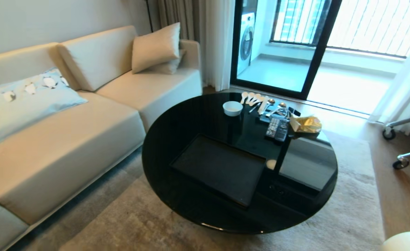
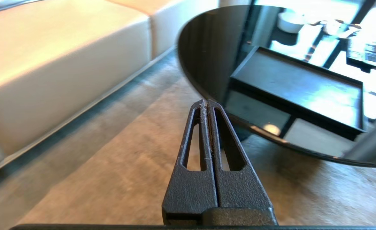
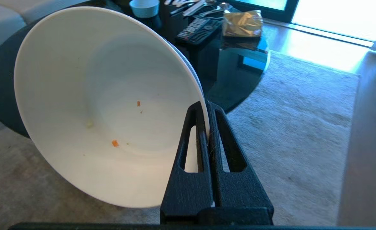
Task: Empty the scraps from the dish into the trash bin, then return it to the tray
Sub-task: Put the bowl back to the table
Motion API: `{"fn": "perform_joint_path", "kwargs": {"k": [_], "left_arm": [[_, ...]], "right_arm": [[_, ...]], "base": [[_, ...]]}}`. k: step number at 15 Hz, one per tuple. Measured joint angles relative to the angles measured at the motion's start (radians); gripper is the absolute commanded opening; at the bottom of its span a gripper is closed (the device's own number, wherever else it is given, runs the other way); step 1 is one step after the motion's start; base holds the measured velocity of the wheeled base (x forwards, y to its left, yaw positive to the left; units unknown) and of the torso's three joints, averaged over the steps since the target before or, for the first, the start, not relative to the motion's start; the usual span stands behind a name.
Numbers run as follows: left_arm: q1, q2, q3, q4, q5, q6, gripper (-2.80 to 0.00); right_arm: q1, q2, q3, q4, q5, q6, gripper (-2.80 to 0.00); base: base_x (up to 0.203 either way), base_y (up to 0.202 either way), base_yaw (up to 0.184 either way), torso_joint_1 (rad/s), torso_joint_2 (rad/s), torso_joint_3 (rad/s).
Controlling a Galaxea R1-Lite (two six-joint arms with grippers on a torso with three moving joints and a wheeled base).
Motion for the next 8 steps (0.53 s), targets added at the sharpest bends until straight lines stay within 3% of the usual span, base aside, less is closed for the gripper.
{"fn": "perform_joint_path", "kwargs": {"k": [4, 8], "left_arm": [[0.0, 0.0, 0.0, 0.0, 0.001, 0.0, -2.8], [0.0, 0.0, 0.0, 0.0, 0.0, 0.001, -2.8]], "right_arm": [[0.001, 0.0, 0.0, 0.0, 0.0, -0.001, -2.8], [0.0, 0.0, 0.0, 0.0, 0.0, -0.001, -2.8]], "base": [[0.001, -0.006, 0.128, 0.004, 0.0, 0.007], [0.0, 0.0, 0.0, 0.0, 0.0, 0.0]]}}
